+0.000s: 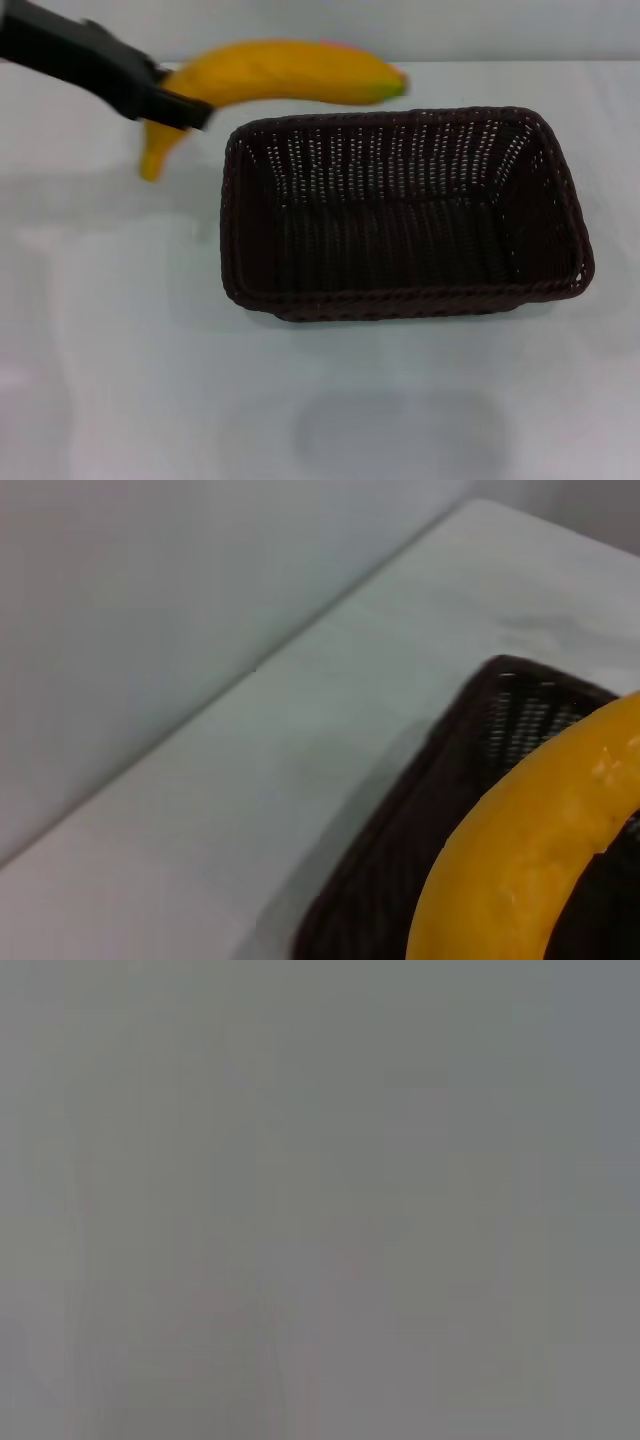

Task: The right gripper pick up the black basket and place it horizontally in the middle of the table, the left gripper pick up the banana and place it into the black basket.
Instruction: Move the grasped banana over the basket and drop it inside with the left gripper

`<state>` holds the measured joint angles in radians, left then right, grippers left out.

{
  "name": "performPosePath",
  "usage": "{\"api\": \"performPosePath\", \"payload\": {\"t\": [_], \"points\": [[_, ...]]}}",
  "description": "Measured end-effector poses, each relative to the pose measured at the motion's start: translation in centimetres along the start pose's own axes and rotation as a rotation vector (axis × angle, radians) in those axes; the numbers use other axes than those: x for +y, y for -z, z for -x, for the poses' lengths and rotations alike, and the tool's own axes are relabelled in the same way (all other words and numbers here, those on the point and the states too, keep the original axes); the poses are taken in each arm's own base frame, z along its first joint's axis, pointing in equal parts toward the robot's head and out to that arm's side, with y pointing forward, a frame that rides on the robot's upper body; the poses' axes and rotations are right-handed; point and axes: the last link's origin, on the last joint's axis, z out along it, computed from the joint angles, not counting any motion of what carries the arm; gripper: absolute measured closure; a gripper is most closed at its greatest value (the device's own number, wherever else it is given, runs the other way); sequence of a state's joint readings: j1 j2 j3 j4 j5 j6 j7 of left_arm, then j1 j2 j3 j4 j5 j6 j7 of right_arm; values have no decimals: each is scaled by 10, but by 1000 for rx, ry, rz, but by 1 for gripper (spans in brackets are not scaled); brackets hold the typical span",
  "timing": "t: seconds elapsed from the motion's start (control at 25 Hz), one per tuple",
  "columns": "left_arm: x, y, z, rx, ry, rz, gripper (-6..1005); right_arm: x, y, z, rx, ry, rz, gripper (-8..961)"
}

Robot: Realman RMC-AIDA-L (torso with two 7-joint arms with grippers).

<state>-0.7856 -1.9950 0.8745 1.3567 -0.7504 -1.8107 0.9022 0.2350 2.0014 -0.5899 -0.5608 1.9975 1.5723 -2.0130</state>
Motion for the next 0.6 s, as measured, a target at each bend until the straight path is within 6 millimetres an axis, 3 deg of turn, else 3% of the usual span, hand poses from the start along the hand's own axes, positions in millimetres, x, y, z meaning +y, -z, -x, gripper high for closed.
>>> {"api": "performPosePath", "payload": {"t": [0.32,0.48,0.6], "points": [[15,-45,-22,-53,-16,27,520,-9,20,5,16,55,-49,620],[17,-53,-32,-26,-19,2,520,-18,34,12,8,89,-113,620],[12,-53,-38,32,-8,-31,407,-25,45,18,6,126,-155,620]]}}
